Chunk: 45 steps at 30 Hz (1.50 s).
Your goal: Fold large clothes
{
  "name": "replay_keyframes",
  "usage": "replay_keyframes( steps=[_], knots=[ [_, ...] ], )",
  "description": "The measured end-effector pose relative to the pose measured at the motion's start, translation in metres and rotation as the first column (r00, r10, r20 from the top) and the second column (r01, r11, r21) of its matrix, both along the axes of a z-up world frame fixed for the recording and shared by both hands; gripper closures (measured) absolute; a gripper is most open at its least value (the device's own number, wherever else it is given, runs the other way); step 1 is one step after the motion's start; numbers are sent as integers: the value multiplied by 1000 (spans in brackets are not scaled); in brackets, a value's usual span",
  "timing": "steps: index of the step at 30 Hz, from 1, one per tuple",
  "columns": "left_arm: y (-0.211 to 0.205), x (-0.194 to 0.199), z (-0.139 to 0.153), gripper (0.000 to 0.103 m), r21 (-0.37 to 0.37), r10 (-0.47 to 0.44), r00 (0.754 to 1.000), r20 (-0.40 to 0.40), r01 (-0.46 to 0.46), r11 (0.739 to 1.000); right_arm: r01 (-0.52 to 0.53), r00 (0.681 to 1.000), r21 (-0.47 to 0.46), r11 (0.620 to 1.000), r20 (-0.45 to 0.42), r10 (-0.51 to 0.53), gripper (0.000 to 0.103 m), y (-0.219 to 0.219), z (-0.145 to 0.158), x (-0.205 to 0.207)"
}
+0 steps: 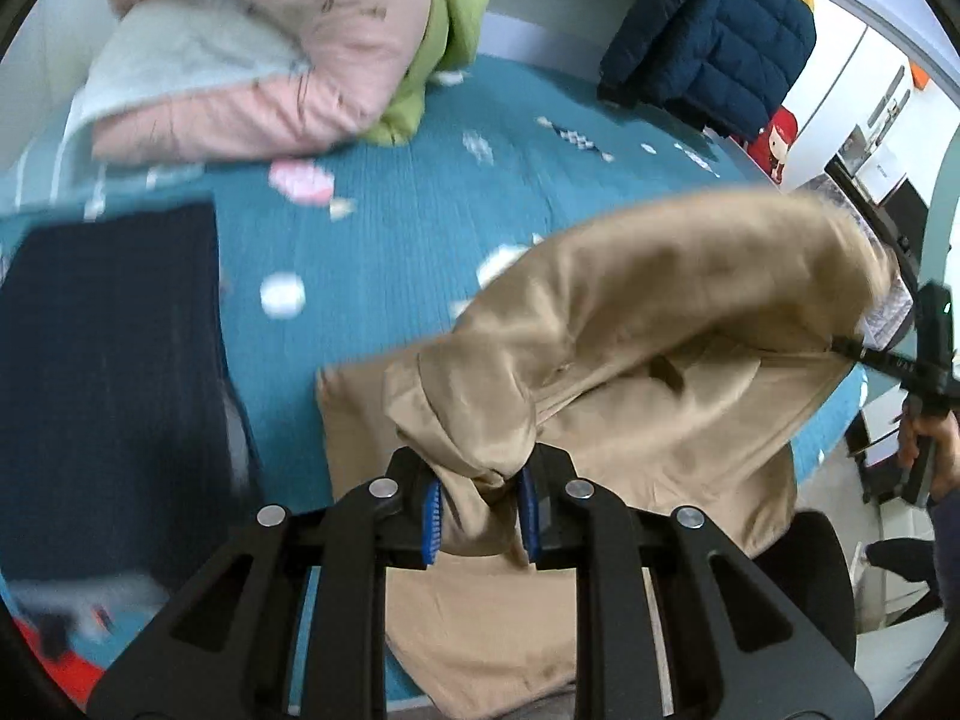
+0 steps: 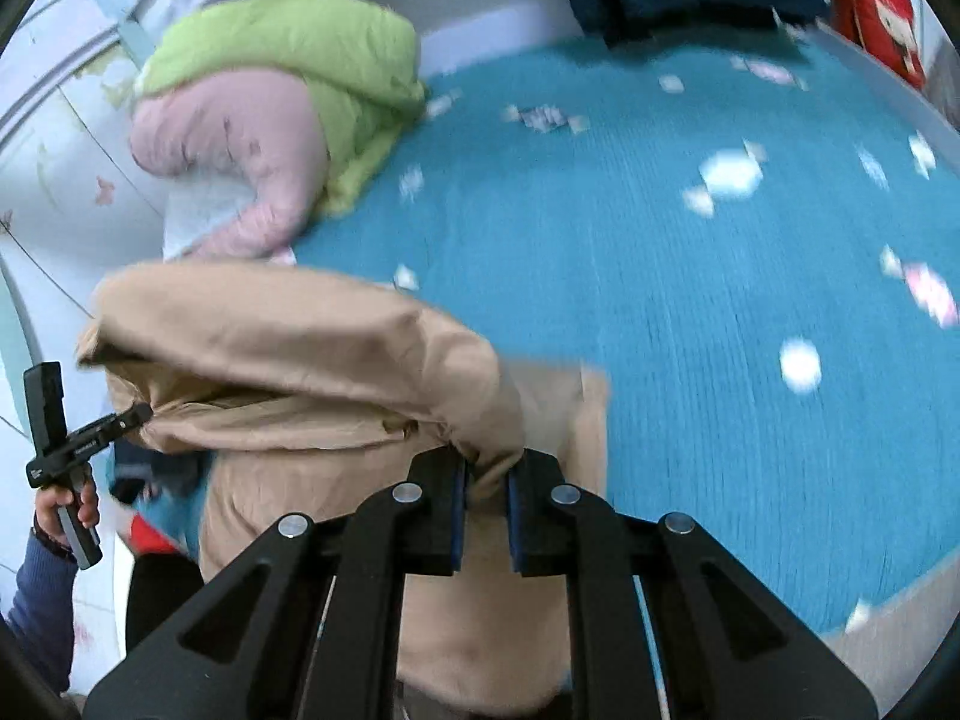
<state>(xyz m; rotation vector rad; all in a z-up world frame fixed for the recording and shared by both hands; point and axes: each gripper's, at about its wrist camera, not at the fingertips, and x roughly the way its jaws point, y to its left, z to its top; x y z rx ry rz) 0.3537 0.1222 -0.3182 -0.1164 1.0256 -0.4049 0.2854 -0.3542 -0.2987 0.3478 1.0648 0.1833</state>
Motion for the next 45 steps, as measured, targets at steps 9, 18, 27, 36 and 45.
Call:
replay_keyframes(
  steps=[9,18,27,36,45],
  knots=[
    [0,-71,-72,71,16,57,995,-78,-56,998,29,984,-65,997,-176,-40,87,8,-70,-55],
    [24,-117,-27,20,89,97,995,6,-97,991,-19,994,-67,998,-109,12,67,20,-16,-93],
    [4,-88,-13,18,-90,179,984,-17,-180,980,77,993,148,986,-104,-62,88,46,-39,-52],
    [-11,-56,-112,17,128,246,943,-225,-222,967,286,876,160,945,-443,-190,95,33,-140,-42],
    [23,-71,-82,17,-16,298,939,-172,-305,952,182,974,208,961,-170,-148,90,59,-49,-38]
  ],
)
